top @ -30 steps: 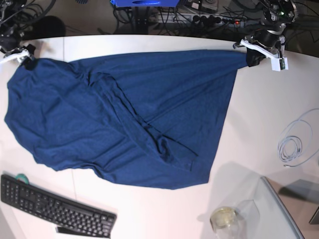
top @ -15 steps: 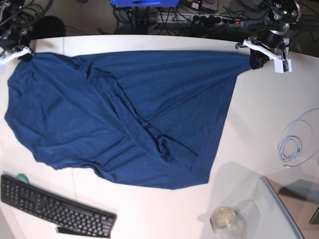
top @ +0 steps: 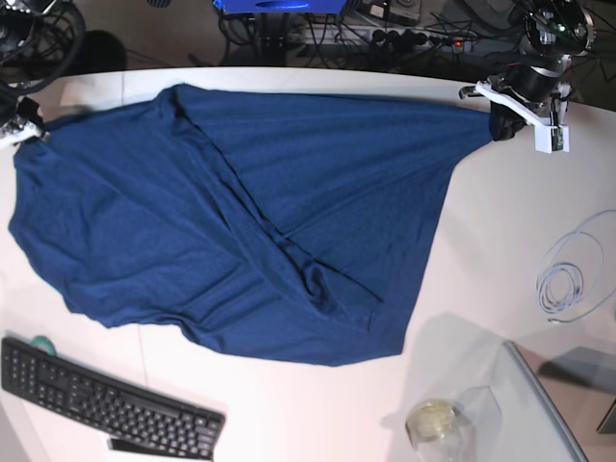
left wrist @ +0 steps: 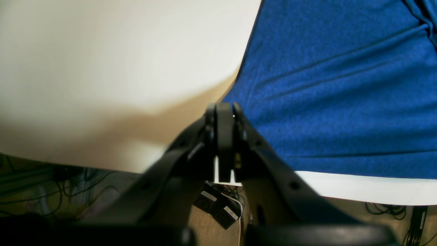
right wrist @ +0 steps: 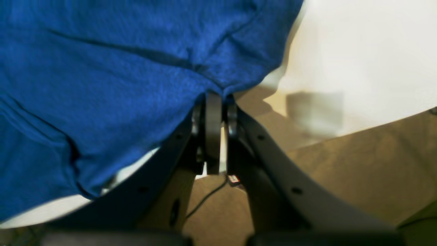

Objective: Layout the t-shirt on the table in an organized manner, then fold the t-shirt properly
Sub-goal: 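Stretch the shirt edge taut between both grippers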

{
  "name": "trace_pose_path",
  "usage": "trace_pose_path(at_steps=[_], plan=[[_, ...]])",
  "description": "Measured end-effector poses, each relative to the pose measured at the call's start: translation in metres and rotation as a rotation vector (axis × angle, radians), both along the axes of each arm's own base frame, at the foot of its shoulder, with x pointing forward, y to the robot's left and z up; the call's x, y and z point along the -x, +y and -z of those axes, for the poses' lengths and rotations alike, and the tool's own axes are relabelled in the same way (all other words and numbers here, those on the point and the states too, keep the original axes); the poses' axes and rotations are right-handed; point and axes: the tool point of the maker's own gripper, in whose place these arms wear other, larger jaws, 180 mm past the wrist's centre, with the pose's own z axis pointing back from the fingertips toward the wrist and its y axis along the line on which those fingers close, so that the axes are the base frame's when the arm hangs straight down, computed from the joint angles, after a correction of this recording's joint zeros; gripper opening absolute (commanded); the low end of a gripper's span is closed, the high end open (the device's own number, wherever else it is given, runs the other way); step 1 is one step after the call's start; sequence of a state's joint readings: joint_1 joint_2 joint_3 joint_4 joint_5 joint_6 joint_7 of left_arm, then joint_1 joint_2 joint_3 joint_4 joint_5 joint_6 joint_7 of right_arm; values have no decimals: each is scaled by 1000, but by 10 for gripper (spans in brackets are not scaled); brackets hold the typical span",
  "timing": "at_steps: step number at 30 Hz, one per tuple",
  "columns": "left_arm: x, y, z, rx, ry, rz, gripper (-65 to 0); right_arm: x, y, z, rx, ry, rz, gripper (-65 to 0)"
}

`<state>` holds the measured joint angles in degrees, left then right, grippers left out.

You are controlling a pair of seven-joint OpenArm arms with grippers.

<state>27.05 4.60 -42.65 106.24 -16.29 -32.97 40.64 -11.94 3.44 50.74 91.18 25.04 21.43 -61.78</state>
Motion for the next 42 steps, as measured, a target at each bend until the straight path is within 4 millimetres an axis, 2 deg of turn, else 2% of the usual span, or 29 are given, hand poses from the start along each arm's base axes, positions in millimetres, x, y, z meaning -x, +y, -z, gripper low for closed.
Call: trace_pose_path(at_steps=[11, 16, 19, 29, 36, 42], plan=[[6, 0, 2, 1, 16, 0, -650, 4, -3, 2, -8, 16, 53, -648], [13, 0, 5, 3, 34, 0, -650, 28, 8, 32, -83, 105, 82, -650], [12, 0, 4, 1, 30, 1, -650, 32, 9, 35, -89, 119, 85, -650], [7, -1, 3, 2, 20, 5, -650, 12, 11, 28, -105, 93, 74, -650], [-18, -3, -2, 3, 48, 17, -650, -15, 3, 14, -114, 72, 100, -650], [-45, -3, -13, 4, 8, 9, -650, -33, 9, 11, -116, 69, 91, -650]])
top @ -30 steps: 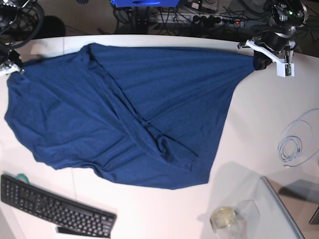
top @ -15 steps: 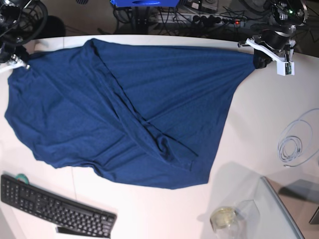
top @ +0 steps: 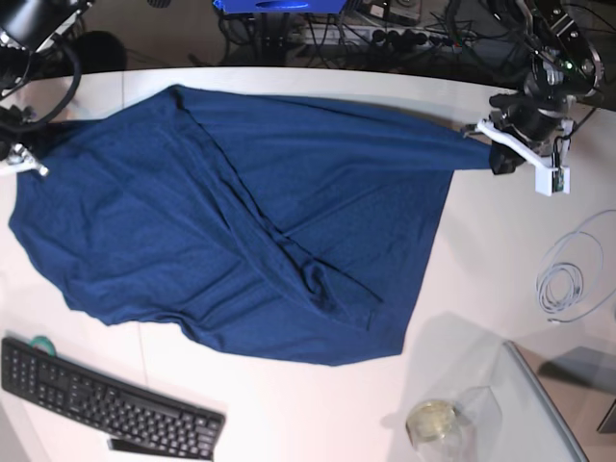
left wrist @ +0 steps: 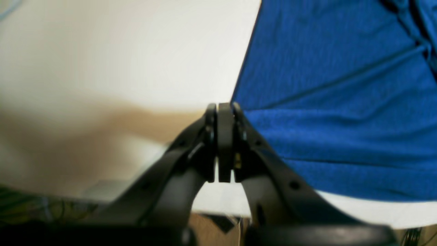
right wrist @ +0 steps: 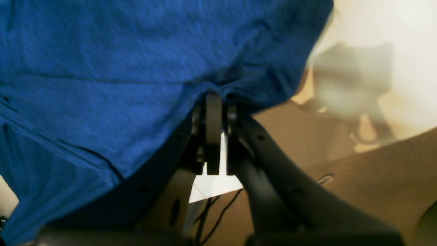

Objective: Layout the t-shirt on the table in an organized manner, then fold the t-shirt properly
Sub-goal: 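Stretch the shirt edge taut between both grippers, then lower the shirt edge and release it with both grippers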

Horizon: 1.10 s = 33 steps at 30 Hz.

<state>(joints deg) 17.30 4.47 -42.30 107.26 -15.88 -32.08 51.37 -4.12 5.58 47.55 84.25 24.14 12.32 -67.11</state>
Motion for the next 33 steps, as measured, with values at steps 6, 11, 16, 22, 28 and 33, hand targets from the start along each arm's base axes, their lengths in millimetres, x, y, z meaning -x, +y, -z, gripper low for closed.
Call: trace_pose_path(at_steps=[6, 11, 16, 22, 28, 33], plan=[[-21, 5, -9, 12, -18, -52, -650, -30, 10, -9, -9, -36, -25, -650], [-41, 4, -18, 26, -63, -52, -650, -37, 11, 2, -34, -26, -2, -650], [-54, 6, -7, 82, -54, -114, -650, -39, 11, 12, -39, -36, 17, -650], [-72, -14, -1, 105, -43, -40, -650, -49, 0, 4, -22, -55, 21, -650], [-87, -15, -1, 139, -52, -82, -650, -53, -7, 8, -35, -40, 32, -650], [-101, -19, 2, 173, -57, -81, -650, -61, -12, 8, -24, -66, 49, -650]])
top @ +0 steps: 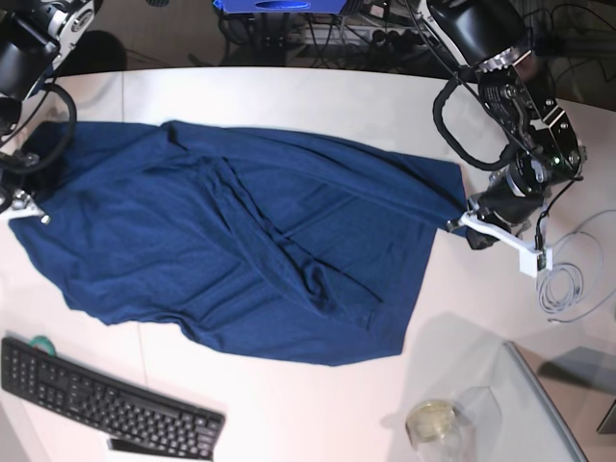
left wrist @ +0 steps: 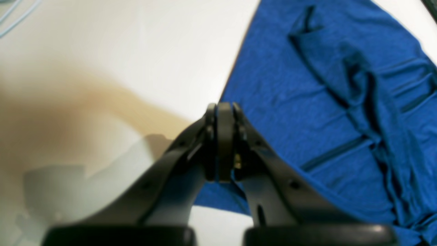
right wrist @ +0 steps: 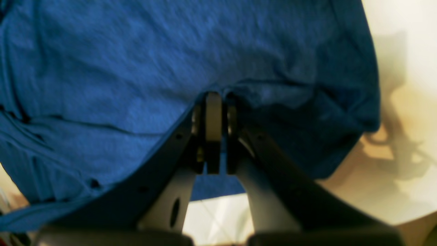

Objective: Layout the t-shirt on the table in an organized manner, then fold the t-shirt properly
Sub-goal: 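Lower the shirt edge and release it with both grippers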

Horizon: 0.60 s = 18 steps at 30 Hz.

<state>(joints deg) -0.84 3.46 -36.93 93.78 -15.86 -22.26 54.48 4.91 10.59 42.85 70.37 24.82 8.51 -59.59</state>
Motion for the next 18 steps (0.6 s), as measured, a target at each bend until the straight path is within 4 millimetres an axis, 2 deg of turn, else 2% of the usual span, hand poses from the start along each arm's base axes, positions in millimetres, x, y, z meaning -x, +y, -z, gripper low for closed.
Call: trace_pose_path(at_steps=[3, 7, 12, 18], plan=[[-5, -1, 3, 16, 1, -1, -650, 1, -4, 3, 4, -2, 11, -650], [-8, -5, 18, 54, 30, -6, -650, 5, -2, 12, -5, 13, 18, -650], [-12, -1, 27, 77, 11, -69, -650, -2, -6, 9, 15, -19, 30, -650], [-17, 1, 24, 72, -29, -82, -650, -1, -7, 9, 16, -18, 32, -650]])
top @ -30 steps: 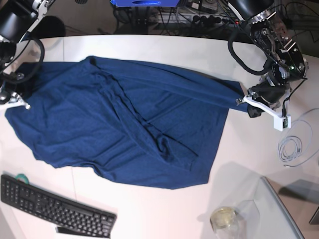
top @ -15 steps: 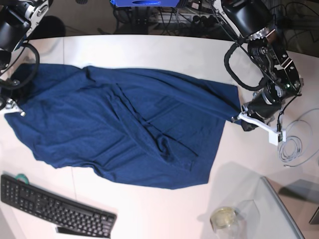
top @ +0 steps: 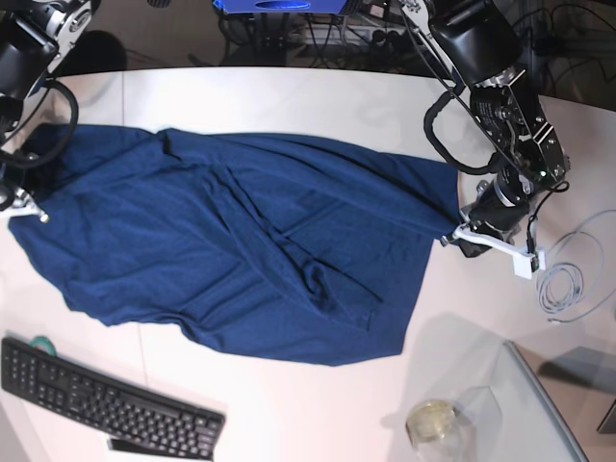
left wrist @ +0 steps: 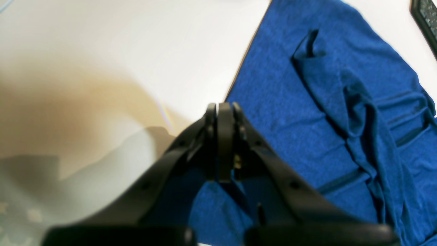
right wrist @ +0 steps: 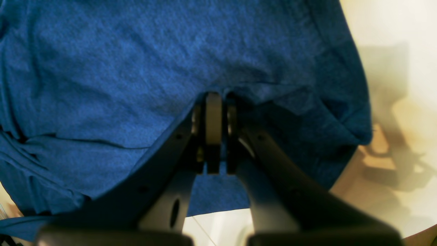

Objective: Layout the t-shirt on the table in an organized manner, then fold the t-shirt properly
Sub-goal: 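Lower the shirt edge and release it with both grippers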

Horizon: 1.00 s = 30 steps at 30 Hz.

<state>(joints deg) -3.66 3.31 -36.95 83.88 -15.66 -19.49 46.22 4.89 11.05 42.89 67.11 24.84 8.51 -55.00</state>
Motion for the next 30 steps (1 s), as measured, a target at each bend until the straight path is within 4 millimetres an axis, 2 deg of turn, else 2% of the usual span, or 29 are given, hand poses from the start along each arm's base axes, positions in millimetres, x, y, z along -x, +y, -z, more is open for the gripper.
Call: trace_pose_path(at_steps=[7, 16, 20, 22, 24, 27, 28, 30], plan=[[1, 2, 0, 1, 1, -7, -650, -5, -6, -3, 29, -35, 16, -650], [1, 2, 0, 1, -1, -9, -650, -4, -5, -1, 21, -37, 27, -650], [-6, 4, -7, -13, -51, -20, -650, 1, -12, -2, 16, -45, 69, -642], [-5, 2, -5, -5, -49, -20, -650, 1, -13, -2, 16, -46, 71, -576], [-4, 0, 0, 5, -36, -18, -650, 0, -13, -3, 14, -50, 72, -476], [-1, 0, 5, 12, -23, -18, -650, -1, -14, -4, 21, -56, 73, -365], [-2, -1, 5, 12, -24, -19, -612, -3, -16, -5, 33, -71, 80, -357], [-2, 1, 4, 14, -28, -25, -462, -7, -19, -10, 70, -119, 97, -359]])
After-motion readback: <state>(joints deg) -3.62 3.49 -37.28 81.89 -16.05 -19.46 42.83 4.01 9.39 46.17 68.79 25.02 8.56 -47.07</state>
